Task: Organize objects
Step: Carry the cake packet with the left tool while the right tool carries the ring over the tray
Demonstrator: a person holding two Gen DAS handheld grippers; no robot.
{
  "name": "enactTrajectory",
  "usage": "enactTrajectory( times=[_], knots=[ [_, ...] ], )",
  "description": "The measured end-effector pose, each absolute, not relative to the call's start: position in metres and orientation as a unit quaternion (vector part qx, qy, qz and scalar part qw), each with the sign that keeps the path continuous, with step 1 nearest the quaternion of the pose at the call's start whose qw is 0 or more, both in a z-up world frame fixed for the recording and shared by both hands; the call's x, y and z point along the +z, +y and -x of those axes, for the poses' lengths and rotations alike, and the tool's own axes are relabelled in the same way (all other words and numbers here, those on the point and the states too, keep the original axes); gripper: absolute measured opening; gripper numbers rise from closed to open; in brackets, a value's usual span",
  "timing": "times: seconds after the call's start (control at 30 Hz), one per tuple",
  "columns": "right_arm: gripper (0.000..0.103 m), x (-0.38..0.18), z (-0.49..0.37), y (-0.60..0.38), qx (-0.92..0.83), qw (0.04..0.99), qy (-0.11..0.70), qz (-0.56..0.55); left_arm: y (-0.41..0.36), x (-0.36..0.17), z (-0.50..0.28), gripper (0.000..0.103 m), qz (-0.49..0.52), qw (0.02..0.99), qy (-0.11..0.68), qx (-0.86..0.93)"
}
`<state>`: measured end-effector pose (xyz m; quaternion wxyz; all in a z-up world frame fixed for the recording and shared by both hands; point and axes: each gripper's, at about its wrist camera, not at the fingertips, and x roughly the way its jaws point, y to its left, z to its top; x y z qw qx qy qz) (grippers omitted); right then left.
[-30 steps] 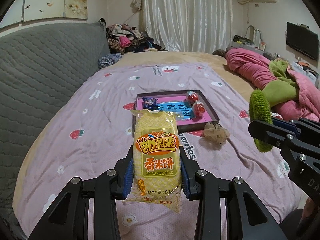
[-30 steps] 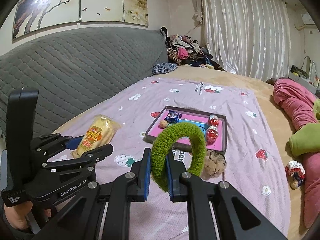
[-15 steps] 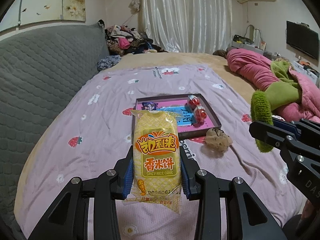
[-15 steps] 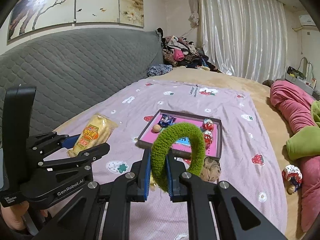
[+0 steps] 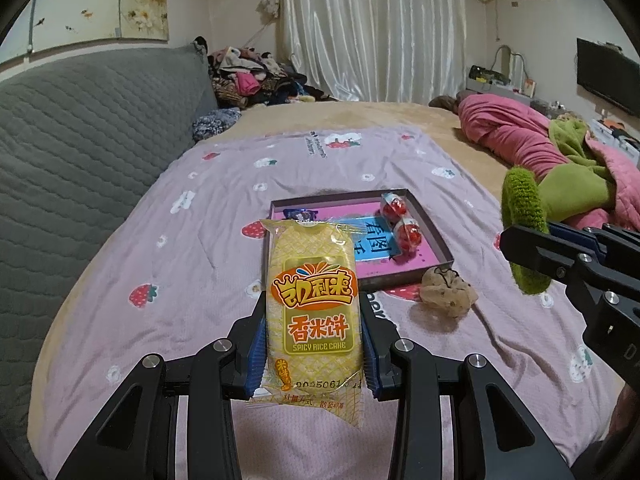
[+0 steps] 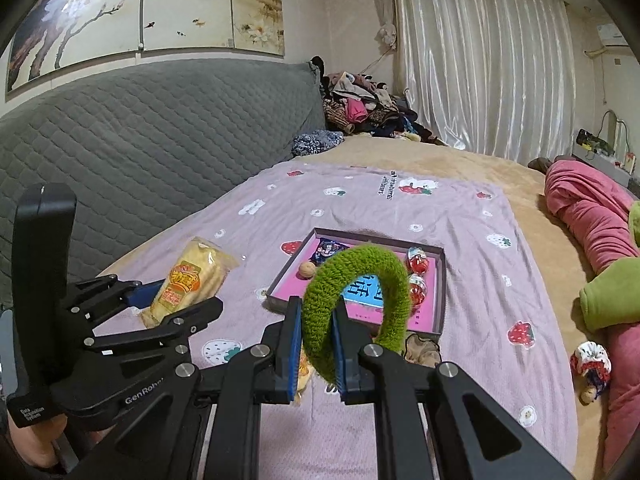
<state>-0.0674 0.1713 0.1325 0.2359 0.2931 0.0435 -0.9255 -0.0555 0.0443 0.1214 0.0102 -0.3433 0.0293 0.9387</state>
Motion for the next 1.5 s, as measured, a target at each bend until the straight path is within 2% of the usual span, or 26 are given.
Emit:
enactTrajectory(
  times=[1.03, 1.5],
  knots=[
    [0.014, 0.116, 0.172, 0.149, -0.920, 0.234, 0.057, -0.308, 0.019, 0.102, 0.184, 0.040, 0.365, 0.013, 0.013, 0.931],
    [0.014, 0.092, 0.217, 0.135, -0.916, 0.243, 0.047, -0.317, 0.017, 0.062, 0.234, 0.040, 0.387, 0.023, 0.003, 0.922]
  ],
)
